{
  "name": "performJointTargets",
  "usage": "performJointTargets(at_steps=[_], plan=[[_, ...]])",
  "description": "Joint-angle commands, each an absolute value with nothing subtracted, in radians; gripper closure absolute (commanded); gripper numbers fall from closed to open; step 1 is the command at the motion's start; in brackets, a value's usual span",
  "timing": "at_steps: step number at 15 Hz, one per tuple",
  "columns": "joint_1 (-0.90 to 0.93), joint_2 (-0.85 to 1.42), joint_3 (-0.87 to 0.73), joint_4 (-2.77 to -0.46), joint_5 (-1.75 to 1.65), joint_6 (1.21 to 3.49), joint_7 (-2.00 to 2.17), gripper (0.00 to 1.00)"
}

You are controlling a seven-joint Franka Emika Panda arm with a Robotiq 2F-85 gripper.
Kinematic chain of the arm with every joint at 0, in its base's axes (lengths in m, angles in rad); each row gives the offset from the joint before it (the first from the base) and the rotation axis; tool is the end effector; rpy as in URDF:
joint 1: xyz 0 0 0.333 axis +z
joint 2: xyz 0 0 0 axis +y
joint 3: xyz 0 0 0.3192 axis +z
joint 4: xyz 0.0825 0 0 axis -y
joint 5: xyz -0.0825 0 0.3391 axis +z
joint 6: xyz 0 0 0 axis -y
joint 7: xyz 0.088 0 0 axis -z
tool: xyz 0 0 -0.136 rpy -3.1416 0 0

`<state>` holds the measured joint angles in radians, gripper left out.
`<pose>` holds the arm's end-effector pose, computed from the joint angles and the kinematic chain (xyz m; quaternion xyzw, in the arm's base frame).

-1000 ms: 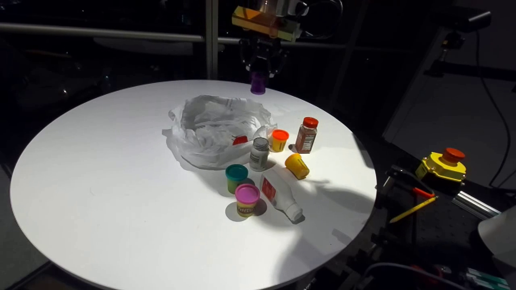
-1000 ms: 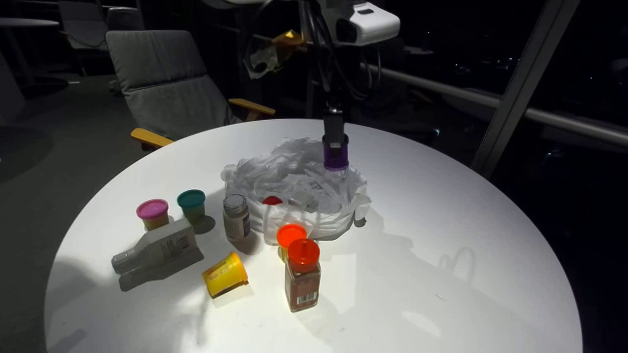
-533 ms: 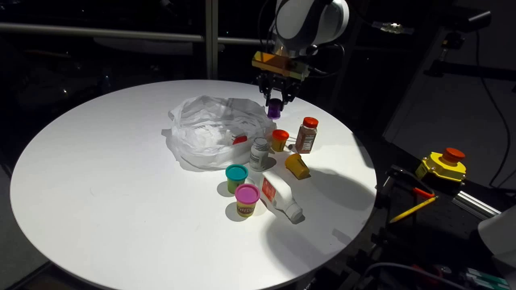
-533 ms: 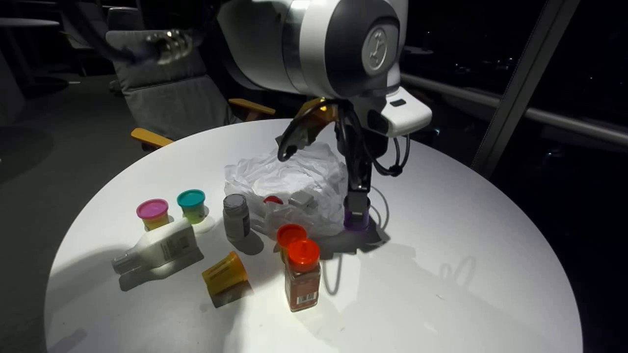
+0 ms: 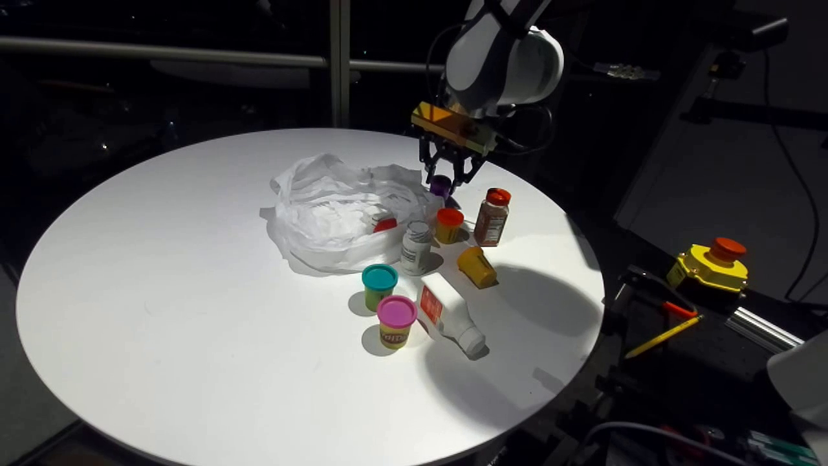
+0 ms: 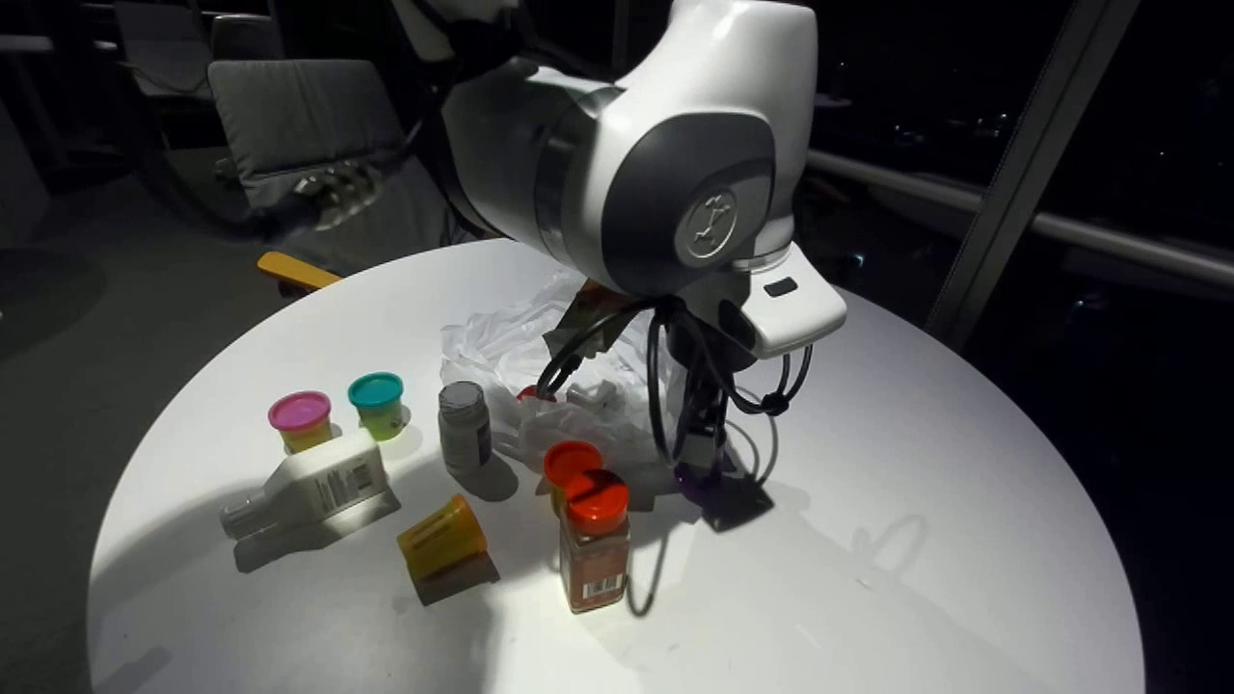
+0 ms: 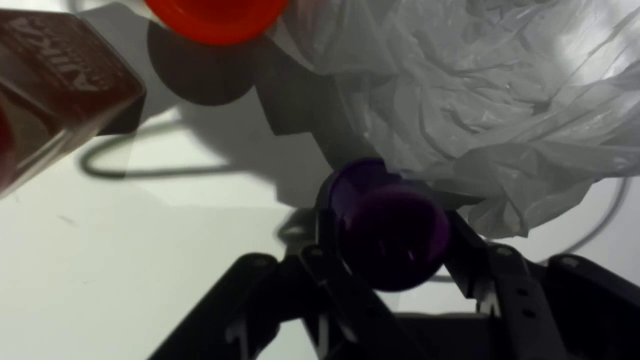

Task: Remove all the objects from the white plastic bag and put them on the table

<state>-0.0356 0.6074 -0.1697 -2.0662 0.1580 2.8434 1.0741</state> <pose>0.5739 -0.1250 0.1686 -0.7654 0.6367 -0.0902 0.0233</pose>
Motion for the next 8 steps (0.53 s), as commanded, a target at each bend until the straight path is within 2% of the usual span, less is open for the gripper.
performJointTargets(at_steps=[1,3,8], plan=[[0.007,0.557,-0.206,-2.125,0.173,2.901,1.063,0.1],[0.065,0.52,-0.257,-2.15,0.146,2.897,1.09,0.0],[0.281,0.459,-0.408,-2.102,-0.035,2.81,1.152,0.0]])
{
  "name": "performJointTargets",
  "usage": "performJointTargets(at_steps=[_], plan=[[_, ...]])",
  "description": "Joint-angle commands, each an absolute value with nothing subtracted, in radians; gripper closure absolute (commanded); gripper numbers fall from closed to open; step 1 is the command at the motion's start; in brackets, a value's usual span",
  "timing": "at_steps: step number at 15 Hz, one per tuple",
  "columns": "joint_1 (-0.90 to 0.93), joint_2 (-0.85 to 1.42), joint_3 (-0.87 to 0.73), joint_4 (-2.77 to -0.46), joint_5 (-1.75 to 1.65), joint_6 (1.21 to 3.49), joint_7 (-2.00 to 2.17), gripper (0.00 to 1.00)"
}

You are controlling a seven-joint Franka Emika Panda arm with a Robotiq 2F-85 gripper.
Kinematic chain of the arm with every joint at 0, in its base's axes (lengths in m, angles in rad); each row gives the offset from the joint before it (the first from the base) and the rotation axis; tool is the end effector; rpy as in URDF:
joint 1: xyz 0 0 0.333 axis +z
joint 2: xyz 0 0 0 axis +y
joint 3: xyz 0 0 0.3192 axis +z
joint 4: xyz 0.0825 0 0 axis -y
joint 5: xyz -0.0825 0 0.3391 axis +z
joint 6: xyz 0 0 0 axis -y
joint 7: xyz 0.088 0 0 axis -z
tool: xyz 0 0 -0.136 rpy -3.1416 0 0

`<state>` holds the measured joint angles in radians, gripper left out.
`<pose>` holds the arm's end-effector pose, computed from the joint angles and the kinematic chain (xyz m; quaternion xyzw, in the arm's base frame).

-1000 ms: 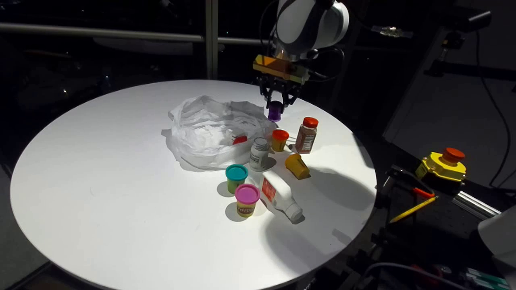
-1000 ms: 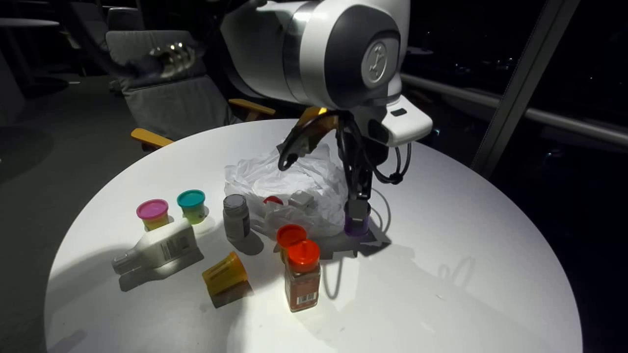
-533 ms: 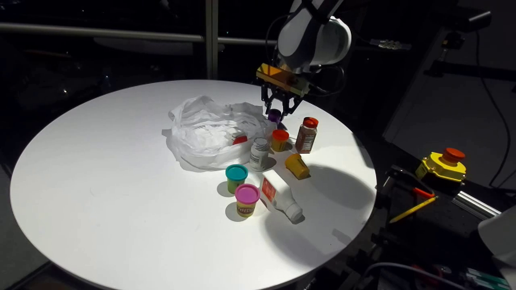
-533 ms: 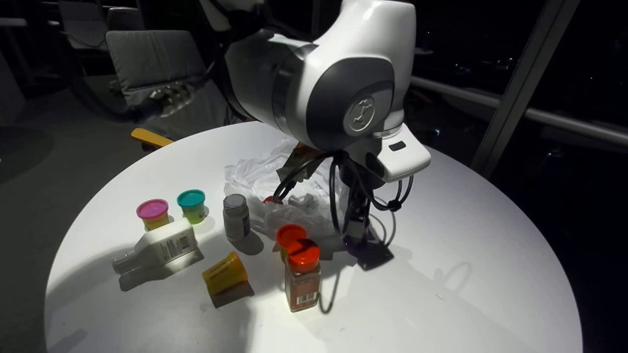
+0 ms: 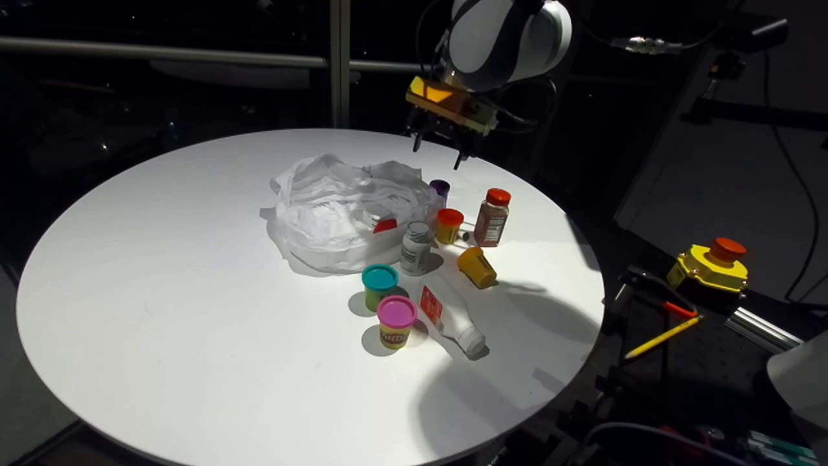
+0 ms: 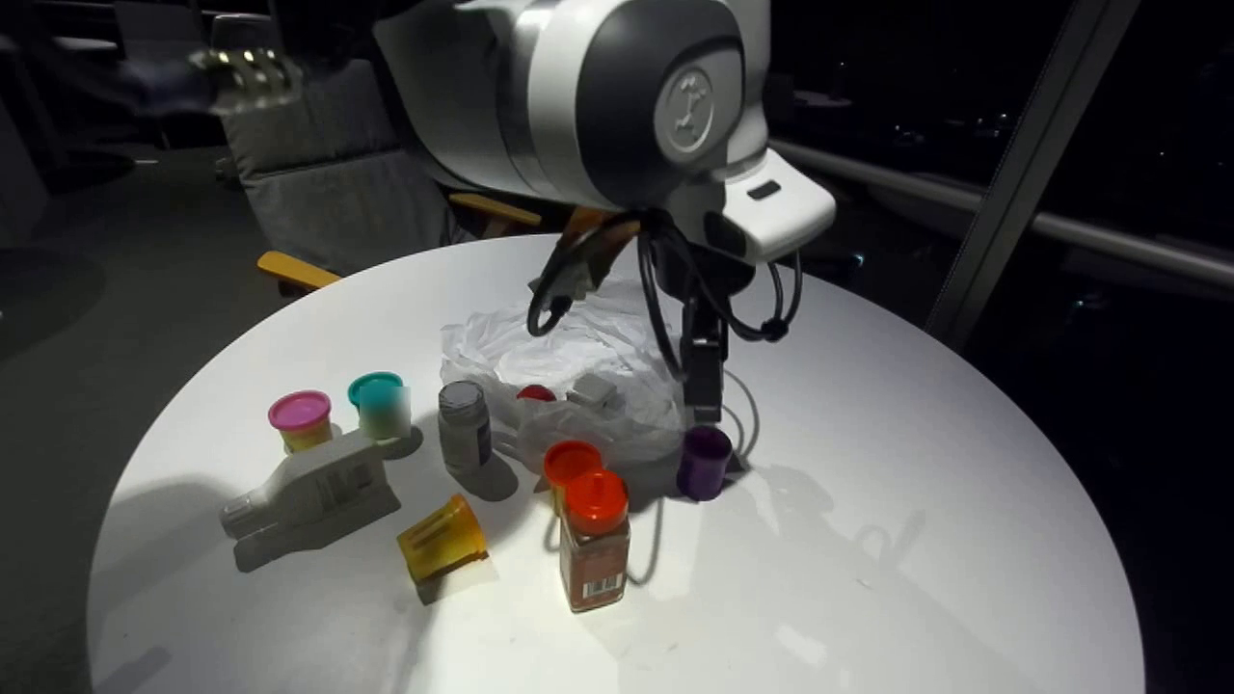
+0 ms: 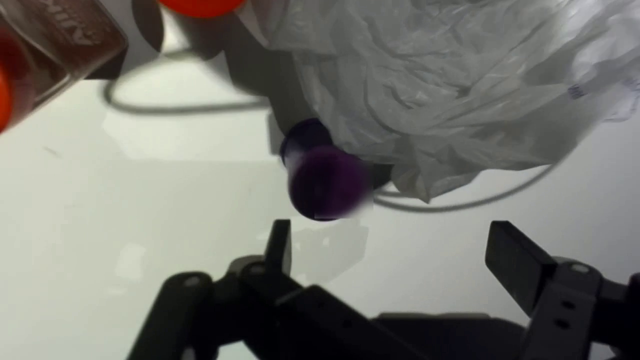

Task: Remove all the objects from the white plastic bag and put them on the table

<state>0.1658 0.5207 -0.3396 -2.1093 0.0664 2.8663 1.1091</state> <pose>0.5807 -0.0995 0.2187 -0.7930 0.5906 -0.1494 0.0009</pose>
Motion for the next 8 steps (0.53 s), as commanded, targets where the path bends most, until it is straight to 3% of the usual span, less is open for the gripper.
performJointTargets(at_steps=[1,8], plan=[[0.296,0.461,-0.399,-2.075,-0.068,2.788,1.147,0.0],[0.145,0.605,-0.114,-1.889,0.009,2.763,0.911,0.0]])
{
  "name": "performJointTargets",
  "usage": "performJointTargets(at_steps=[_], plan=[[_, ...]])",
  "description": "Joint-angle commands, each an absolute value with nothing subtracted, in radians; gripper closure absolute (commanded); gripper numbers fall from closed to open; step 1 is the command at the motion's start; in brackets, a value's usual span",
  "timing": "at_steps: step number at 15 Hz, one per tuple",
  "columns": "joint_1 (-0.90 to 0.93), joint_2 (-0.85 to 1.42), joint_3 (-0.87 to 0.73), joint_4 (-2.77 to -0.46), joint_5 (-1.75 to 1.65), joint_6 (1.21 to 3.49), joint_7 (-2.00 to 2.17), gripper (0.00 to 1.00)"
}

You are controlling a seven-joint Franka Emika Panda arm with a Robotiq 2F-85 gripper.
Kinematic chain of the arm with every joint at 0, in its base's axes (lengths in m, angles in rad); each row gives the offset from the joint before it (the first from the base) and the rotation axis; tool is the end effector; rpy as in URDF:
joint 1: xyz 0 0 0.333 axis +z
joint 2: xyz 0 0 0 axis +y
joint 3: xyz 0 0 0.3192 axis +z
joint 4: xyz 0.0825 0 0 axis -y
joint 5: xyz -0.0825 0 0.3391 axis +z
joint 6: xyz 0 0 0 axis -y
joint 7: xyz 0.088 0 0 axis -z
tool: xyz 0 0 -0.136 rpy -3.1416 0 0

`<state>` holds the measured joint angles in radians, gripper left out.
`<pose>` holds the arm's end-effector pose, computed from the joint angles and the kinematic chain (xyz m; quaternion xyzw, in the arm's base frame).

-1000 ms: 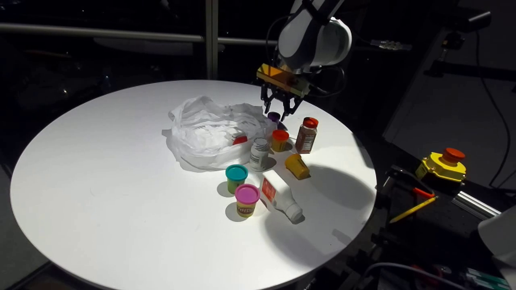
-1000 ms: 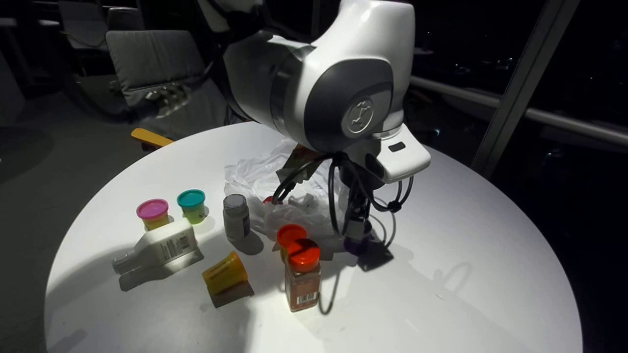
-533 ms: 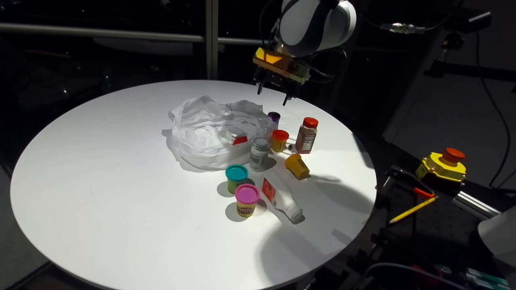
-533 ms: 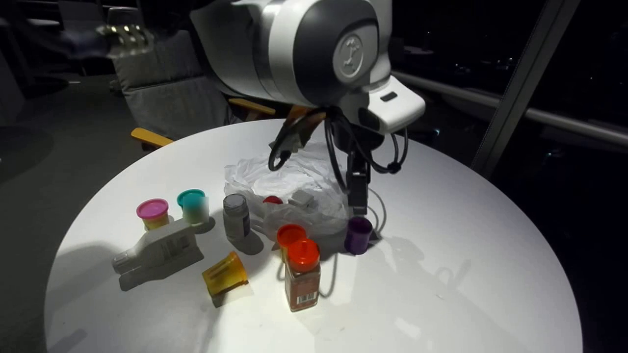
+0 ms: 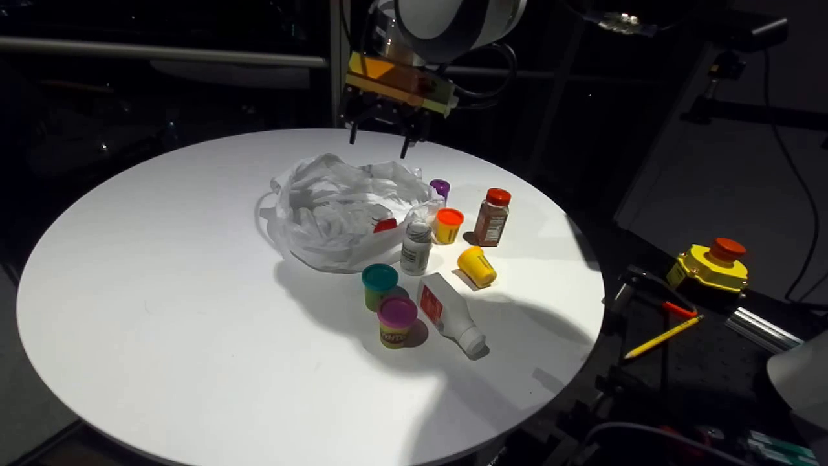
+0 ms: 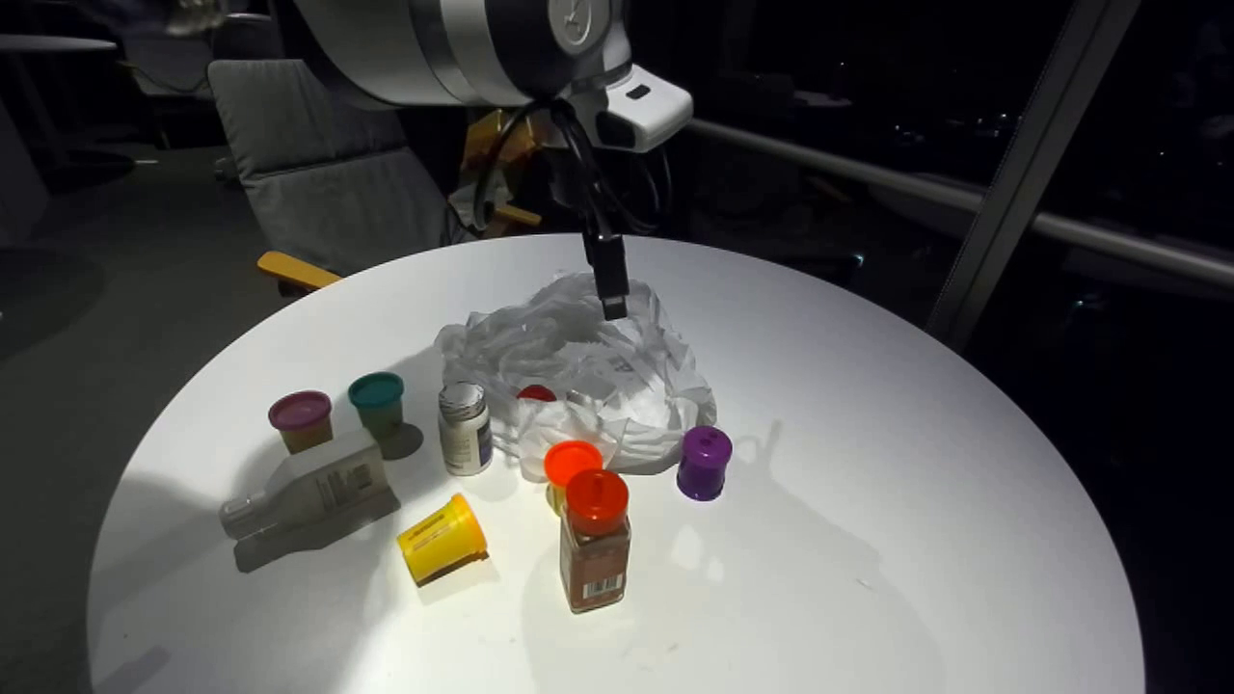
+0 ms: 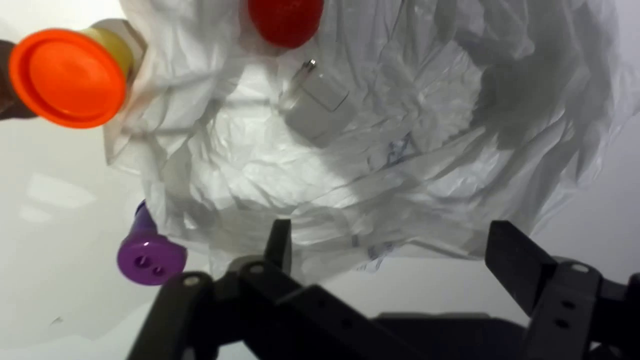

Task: Remove all the objects from the white plastic bag and put them on the table

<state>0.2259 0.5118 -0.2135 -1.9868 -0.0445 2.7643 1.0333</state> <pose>0.6189 0.0167 0.2472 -0.8814 0.4481 -0.1488 0.0159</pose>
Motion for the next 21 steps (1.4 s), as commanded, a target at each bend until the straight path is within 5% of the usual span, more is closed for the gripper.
performJointTargets(at_steps=[1,10,21], plan=[[0.126,0.629,-0.085,-1.87,0.027,2.756,0.871,0.0],[0.103,0.83,-0.072,-1.715,0.117,2.671,0.77,0.0],[0.26,0.726,-0.236,-1.802,0.059,2.661,0.986,0.0]])
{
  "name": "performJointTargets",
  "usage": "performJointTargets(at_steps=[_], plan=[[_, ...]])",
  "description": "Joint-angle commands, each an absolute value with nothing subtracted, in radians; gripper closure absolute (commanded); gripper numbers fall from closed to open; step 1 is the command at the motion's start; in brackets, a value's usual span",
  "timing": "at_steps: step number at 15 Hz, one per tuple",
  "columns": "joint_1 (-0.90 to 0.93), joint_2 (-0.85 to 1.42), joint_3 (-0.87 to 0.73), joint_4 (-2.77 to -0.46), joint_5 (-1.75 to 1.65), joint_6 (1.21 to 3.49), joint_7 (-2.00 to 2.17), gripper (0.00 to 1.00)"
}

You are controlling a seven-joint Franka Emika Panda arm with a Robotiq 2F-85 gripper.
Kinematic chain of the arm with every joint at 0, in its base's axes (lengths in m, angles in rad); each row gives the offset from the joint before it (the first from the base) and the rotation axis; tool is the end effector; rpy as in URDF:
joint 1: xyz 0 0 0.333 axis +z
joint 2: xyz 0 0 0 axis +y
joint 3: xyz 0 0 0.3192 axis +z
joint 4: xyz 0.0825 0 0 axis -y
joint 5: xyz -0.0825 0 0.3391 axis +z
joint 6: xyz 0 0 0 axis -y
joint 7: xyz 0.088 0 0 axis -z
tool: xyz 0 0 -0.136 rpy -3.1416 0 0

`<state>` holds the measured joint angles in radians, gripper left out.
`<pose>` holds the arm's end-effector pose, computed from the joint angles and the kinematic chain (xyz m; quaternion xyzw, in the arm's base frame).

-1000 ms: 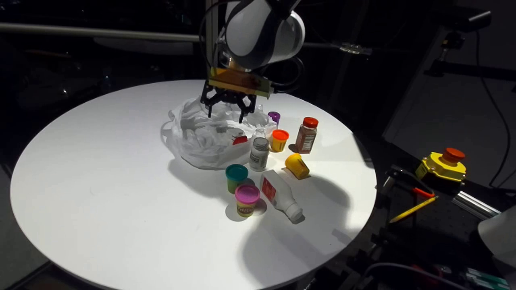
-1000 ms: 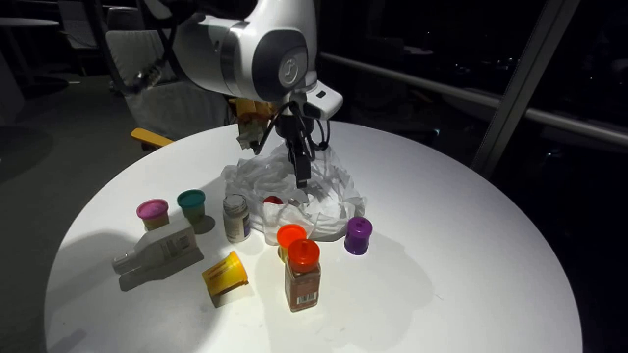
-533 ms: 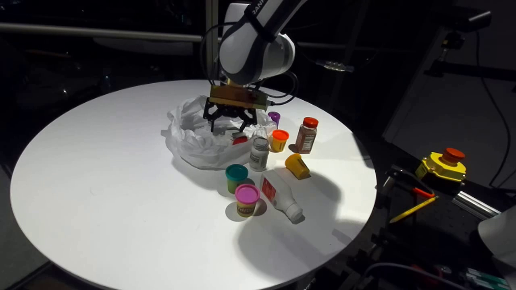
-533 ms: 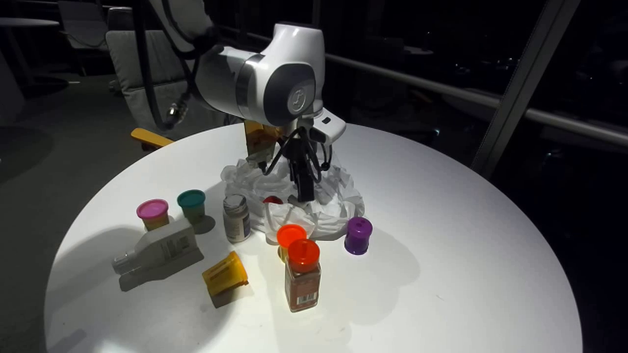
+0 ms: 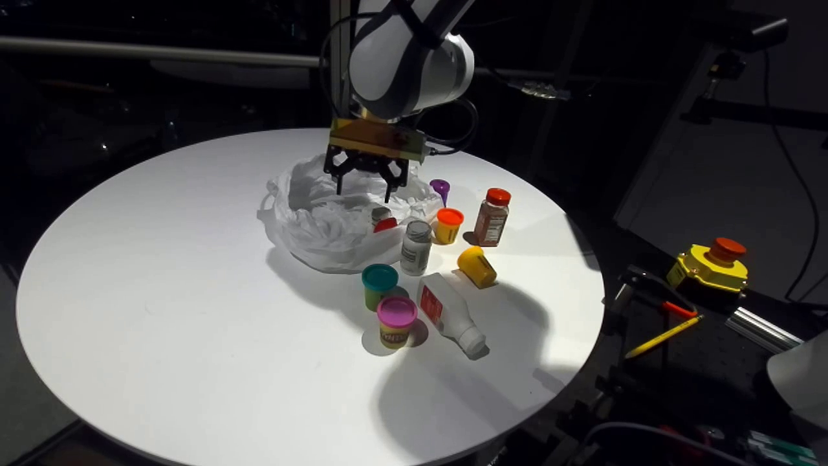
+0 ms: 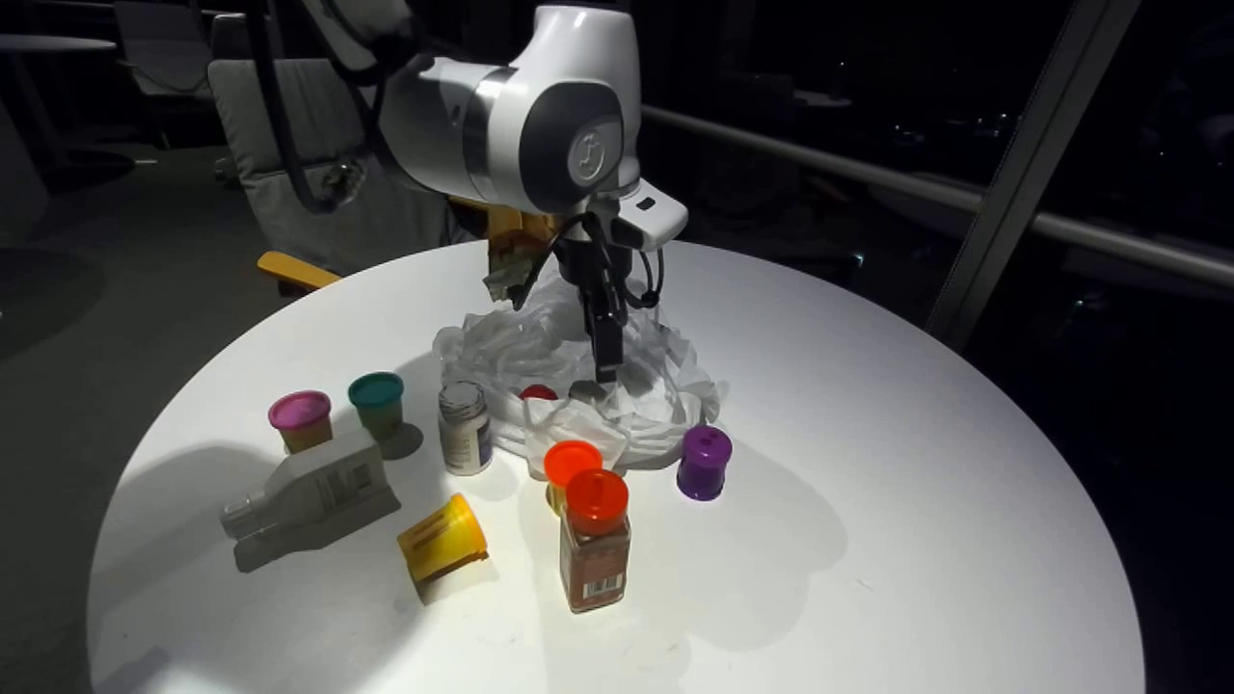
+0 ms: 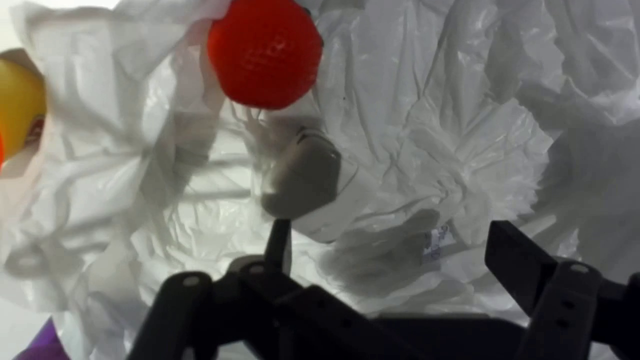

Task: Remove all the objects from the white plastic bag and put them on the table

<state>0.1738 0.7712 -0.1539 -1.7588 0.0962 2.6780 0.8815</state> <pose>0.6520 0.0205 0.1576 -0.8988 0.4302 -0.0833 0.0104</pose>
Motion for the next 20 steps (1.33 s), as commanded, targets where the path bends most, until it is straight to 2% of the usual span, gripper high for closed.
performJointTargets(at_steps=[1,7,20], plan=[[0.274,0.731,-0.248,-1.799,0.05,2.647,1.012,0.0],[0.277,0.743,-0.226,-1.805,0.045,2.595,1.077,0.0],[0.231,0.757,-0.212,-1.808,0.056,2.647,1.106,0.0]])
